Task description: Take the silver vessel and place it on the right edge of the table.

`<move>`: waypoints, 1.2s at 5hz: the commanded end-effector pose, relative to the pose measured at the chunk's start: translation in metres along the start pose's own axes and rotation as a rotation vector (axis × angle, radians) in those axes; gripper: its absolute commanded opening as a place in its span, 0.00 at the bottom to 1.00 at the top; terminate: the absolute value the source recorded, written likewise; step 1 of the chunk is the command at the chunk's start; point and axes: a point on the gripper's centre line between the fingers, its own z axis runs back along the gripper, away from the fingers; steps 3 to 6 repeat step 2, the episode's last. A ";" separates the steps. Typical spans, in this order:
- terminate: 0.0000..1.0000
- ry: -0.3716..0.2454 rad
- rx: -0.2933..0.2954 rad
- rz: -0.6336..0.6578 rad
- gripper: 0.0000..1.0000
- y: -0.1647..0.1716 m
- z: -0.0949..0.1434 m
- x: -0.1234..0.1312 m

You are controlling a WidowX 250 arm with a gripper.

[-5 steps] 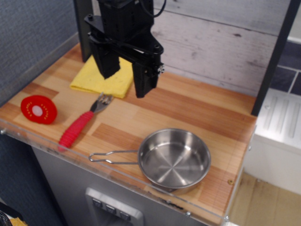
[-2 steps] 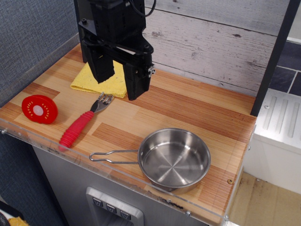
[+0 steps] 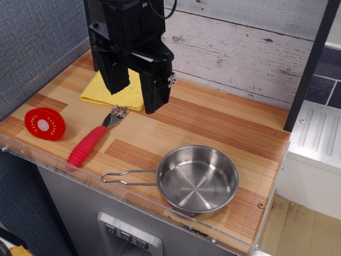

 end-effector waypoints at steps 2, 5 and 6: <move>1.00 -0.041 0.010 -0.003 1.00 0.002 0.015 -0.010; 1.00 -0.041 0.010 -0.003 1.00 0.002 0.015 -0.010; 1.00 -0.041 0.010 -0.003 1.00 0.002 0.015 -0.010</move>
